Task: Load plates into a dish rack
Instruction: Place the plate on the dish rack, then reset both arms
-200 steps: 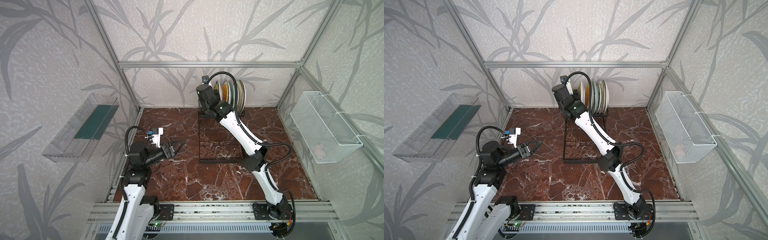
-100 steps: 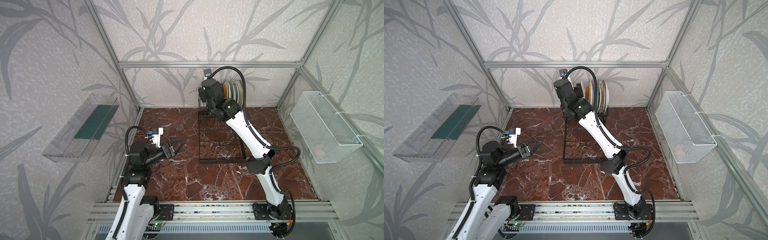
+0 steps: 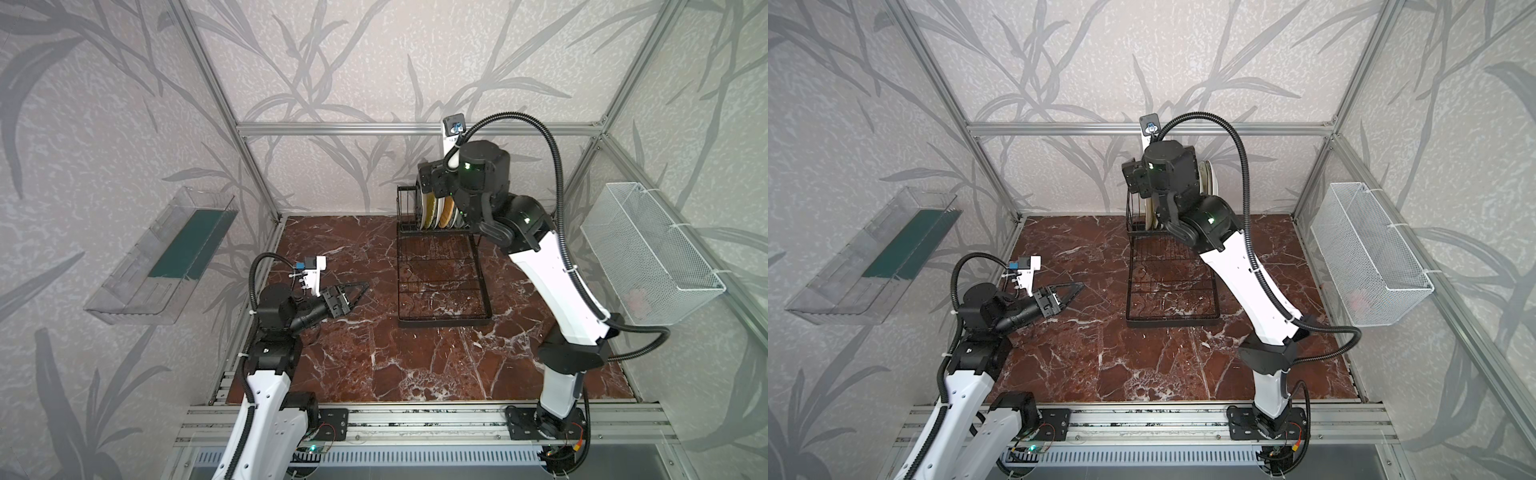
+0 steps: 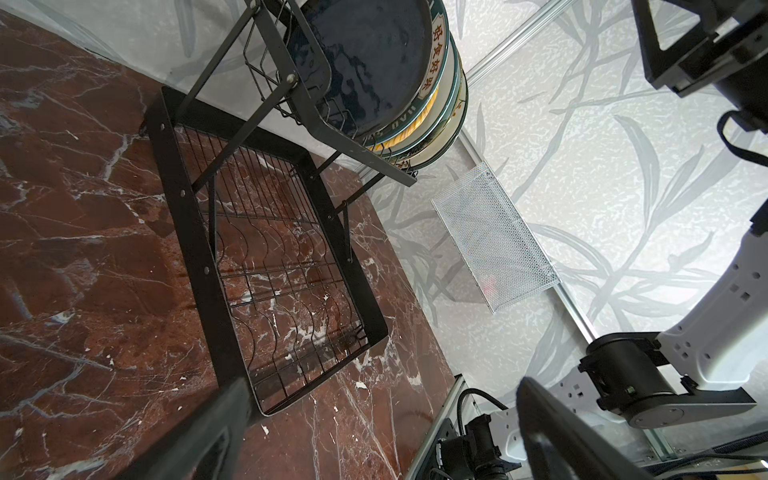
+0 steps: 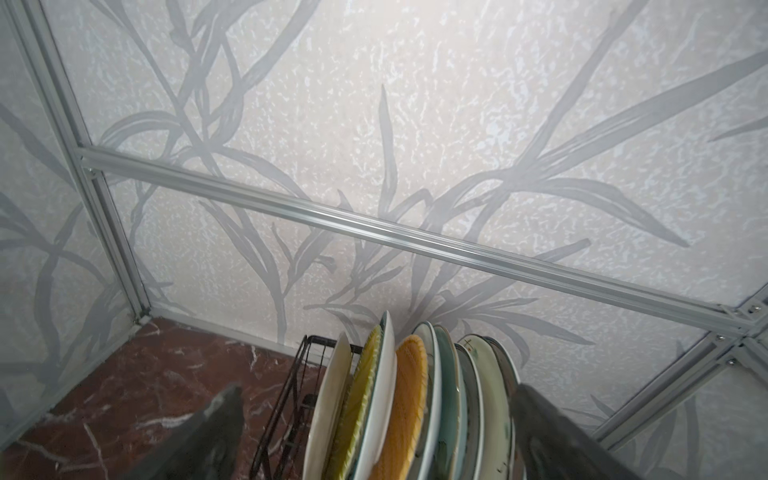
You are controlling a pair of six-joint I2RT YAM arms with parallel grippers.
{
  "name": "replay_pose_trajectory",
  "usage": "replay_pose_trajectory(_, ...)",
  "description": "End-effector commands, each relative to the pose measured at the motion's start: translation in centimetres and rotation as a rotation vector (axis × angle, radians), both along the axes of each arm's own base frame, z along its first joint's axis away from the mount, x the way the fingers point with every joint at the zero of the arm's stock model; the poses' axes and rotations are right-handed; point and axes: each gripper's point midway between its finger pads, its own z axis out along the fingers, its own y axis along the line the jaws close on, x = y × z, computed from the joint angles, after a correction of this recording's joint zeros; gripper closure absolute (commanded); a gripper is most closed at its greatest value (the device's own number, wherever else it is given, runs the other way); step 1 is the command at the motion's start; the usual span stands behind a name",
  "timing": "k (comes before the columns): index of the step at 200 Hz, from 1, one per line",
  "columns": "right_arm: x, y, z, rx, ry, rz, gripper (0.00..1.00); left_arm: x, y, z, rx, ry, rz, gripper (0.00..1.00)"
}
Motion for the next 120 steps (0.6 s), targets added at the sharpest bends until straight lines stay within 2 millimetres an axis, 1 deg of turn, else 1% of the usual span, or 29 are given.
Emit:
replay_pose_trajectory(1, -2.5, -1.0, 1.2, -0.012, -0.034, 0.097, 0.01, -0.5, -0.2, 0.9, 0.001, -0.024, -0.018, 0.01)
replay_pose_trajectory(14, -3.9, -2.3, 0.7, 0.002, -0.021, 0.142, 0.00, -0.4, -0.3, 1.6, -0.009, -0.029, -0.023, 0.01)
replay_pose_trajectory(22, -4.6, -3.7, 0.5, 0.031, -0.014, 0.141, 0.00, -0.2, -0.3, 2.1, -0.015, -0.029, -0.021, 0.01)
replay_pose_trajectory(24, -4.6, -3.9, 0.1, 0.037, -0.004, 0.138, 0.00, -0.2, -0.3, 2.2, -0.017, -0.027, -0.021, 0.01)
replay_pose_trajectory(26, -5.0, -4.4, 0.4, 0.049, -0.010, 0.141, 0.00, -0.1, -0.3, 2.3, -0.017, -0.027, -0.021, 0.01)
replay_pose_trajectory(33, -5.4, -5.4, -0.3, 0.072, 0.009, 0.154, 0.00, 0.1, -0.3, 2.7, -0.021, -0.028, -0.017, 0.01)
replay_pose_trajectory(34, -5.6, -5.7, 0.0, 0.080, 0.003, 0.154, 0.00, 0.1, -0.3, 2.8, -0.022, -0.028, -0.016, 0.01)
replay_pose_trajectory(52, -6.6, -10.4, -1.6, 0.173, 0.033, 0.080, 0.00, 0.8, -0.6, 4.1, -0.038, -0.041, -0.021, 0.01)
replay_pose_trajectory(55, -6.6, -11.1, -2.1, 0.186, 0.040, 0.065, 0.00, 1.0, -0.6, 4.2, -0.039, -0.038, -0.019, 0.01)
replay_pose_trajectory(56, -6.8, -11.5, -2.0, 0.197, 0.035, 0.060, 0.00, 1.1, -0.6, 4.2, -0.039, -0.037, -0.018, 0.01)
replay_pose_trajectory(76, -6.9, -16.2, -5.3, 0.276, 0.081, -0.029, 0.01, 2.4, -1.2, 4.6, -0.027, -0.028, -0.014, 0.01)
replay_pose_trajectory(82, -6.7, -17.5, -6.8, 0.294, 0.108, -0.065, 0.01, 2.8, -1.4, 4.6, -0.018, -0.027, -0.012, 0.01)
replay_pose_trajectory(98, -6.4, -20.3, -10.0, 0.328, 0.146, -0.137, 0.01, 4.2, -2.0, 4.4, 0.025, -0.019, 0.016, 0.01)
replay_pose_trajectory(107, -6.2, -21.9, -11.6, 0.345, 0.146, -0.180, 0.01, 5.0, -2.2, 3.8, 0.064, -0.002, 0.044, 0.01)
replay_pose_trajectory(120, -5.9, -23.9, -14.0, 0.368, 0.151, -0.225, 0.01, 6.7, -1.5, 3.1, 0.141, 0.013, 0.144, 0.01)
